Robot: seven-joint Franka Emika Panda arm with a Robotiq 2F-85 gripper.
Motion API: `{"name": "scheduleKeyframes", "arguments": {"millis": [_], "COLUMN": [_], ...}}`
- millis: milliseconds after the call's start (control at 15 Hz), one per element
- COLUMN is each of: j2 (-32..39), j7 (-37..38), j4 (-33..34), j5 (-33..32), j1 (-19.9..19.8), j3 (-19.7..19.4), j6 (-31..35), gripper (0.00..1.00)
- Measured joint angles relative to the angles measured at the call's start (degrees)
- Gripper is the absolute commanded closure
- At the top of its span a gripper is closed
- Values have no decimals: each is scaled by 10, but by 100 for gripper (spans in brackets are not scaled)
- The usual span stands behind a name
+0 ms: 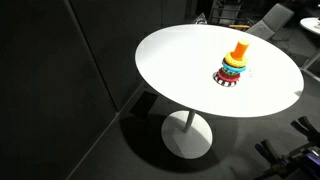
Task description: Put the orange ring on the table
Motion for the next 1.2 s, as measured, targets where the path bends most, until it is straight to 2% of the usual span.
{"name": "scheduleKeyframes", "arguments": {"millis": [733,1200], "j2": [11,68], "j7": [0,-8], "j4": [1,7], "j5": [8,64], "j1": [0,16], "j3": [-1,-18], "j6": [0,46], "gripper": [0,0]}}
